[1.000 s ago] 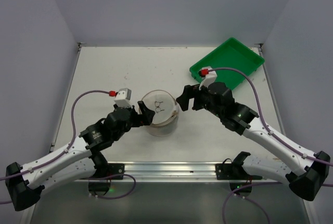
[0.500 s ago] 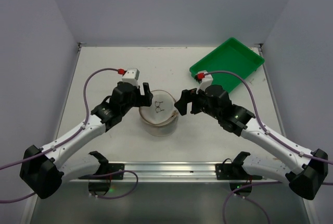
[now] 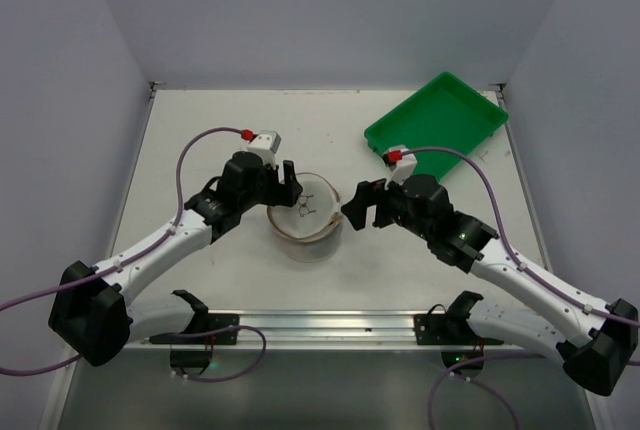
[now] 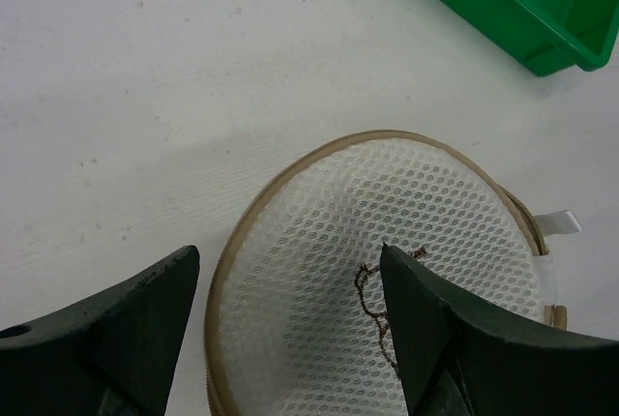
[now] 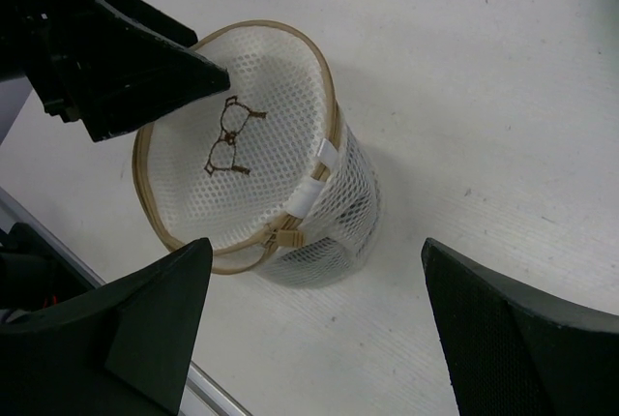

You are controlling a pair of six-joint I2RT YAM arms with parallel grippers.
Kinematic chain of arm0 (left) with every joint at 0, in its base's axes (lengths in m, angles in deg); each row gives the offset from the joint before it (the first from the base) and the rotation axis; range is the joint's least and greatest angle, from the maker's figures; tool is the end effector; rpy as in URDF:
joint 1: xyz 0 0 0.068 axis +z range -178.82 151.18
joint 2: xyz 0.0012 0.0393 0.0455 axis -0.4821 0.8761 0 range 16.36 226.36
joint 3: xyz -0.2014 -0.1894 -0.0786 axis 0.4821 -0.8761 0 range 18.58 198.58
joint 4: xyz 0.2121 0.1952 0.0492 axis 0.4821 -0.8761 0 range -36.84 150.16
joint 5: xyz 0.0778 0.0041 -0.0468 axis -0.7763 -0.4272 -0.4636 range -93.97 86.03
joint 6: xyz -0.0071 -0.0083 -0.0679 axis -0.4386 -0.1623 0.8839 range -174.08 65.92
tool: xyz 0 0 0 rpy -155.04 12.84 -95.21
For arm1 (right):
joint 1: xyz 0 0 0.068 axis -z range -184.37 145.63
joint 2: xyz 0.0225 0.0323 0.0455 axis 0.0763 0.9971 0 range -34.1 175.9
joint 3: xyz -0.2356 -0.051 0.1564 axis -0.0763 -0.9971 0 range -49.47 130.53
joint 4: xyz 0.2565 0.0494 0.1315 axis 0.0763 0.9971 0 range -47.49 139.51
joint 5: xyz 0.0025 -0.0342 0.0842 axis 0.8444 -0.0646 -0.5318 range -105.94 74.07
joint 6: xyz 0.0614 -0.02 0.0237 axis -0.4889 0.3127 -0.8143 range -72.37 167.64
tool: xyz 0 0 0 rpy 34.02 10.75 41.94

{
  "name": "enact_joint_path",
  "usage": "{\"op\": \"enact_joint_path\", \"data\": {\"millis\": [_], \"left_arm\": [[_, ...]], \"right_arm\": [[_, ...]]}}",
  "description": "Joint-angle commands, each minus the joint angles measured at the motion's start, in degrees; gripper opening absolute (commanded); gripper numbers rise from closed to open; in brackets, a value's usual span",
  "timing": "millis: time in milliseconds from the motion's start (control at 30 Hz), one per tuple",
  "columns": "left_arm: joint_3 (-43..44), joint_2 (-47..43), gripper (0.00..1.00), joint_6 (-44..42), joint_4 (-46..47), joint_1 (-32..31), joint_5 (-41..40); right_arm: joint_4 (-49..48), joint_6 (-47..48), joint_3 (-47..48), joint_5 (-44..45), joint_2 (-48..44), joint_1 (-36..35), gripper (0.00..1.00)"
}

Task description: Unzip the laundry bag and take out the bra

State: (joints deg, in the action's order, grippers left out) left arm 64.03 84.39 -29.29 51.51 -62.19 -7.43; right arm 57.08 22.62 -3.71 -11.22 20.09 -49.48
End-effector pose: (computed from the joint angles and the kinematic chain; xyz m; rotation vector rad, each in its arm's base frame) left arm 0.2572 -0.1655 0.2538 0.1248 2.1585 -0.5346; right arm 0.1863 0.1806 0.3077 -0.3011 2.0192 0.7070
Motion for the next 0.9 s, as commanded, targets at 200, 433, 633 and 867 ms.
{"op": "enact_joint_path", "data": {"millis": [200, 433, 633, 867], "left_arm": [[-0.1, -0.35, 0.73, 1.04, 1.79, 0.58, 9.0], [-0.98, -0.97, 0.64, 2.01, 1.79, 0.67, 12.07], [-0.8, -2.55, 0.58, 1.92, 3.02, 0.58, 15.5], [-0.72, -1.94, 0.35, 2.1, 4.25, 0.58, 18.49]], "right_arm": [[-2.62, -1.09, -3.66, 0.21, -4.97, -0.25, 0.9], [-1.65, -1.35, -4.27, 1.18, -7.26, -0.25, 0.9], [-1.03, -1.97, -5.15, 1.44, -8.84, -0.34, 0.9], [-0.77, -2.32, -5.15, 1.53, -8.93, -0.25, 0.9]]}}
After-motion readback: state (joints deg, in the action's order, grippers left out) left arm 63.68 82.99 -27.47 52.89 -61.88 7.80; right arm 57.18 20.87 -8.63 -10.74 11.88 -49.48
